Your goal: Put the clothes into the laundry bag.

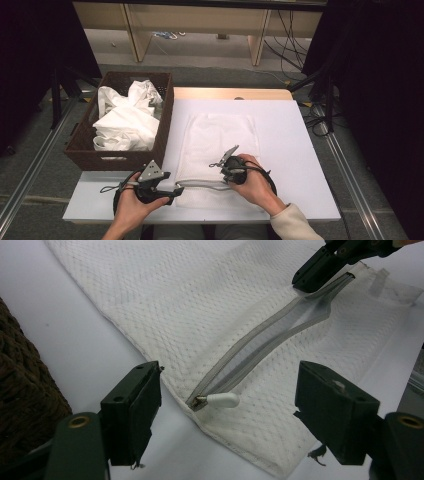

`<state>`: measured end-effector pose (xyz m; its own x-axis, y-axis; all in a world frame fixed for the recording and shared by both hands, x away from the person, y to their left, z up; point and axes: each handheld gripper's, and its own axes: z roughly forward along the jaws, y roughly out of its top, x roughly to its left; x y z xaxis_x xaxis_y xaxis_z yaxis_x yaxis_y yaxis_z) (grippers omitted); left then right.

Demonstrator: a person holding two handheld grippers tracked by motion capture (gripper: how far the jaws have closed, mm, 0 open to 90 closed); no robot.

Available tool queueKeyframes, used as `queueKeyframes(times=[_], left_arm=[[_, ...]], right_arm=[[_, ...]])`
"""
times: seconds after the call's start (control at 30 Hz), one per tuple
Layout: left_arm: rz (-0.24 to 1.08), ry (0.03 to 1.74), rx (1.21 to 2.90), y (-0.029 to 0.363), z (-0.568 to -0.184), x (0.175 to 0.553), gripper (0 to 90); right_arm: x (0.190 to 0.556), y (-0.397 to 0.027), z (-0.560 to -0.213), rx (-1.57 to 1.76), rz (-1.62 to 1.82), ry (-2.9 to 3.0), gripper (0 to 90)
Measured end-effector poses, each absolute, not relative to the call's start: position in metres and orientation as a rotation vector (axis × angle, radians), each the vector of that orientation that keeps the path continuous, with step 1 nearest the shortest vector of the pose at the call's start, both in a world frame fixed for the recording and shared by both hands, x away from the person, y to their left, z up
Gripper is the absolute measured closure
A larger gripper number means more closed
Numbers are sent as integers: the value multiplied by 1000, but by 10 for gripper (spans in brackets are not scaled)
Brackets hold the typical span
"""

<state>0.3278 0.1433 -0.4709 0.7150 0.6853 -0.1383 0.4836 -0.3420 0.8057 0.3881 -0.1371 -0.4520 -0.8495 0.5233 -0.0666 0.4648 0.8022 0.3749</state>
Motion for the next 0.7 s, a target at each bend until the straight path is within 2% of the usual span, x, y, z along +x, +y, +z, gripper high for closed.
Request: queueKeyframes(times=[0.7], left_arm=[[284,875,1965,144,-463,325,274]], right_arm=[[384,-147,-421,833,688,2661,900]])
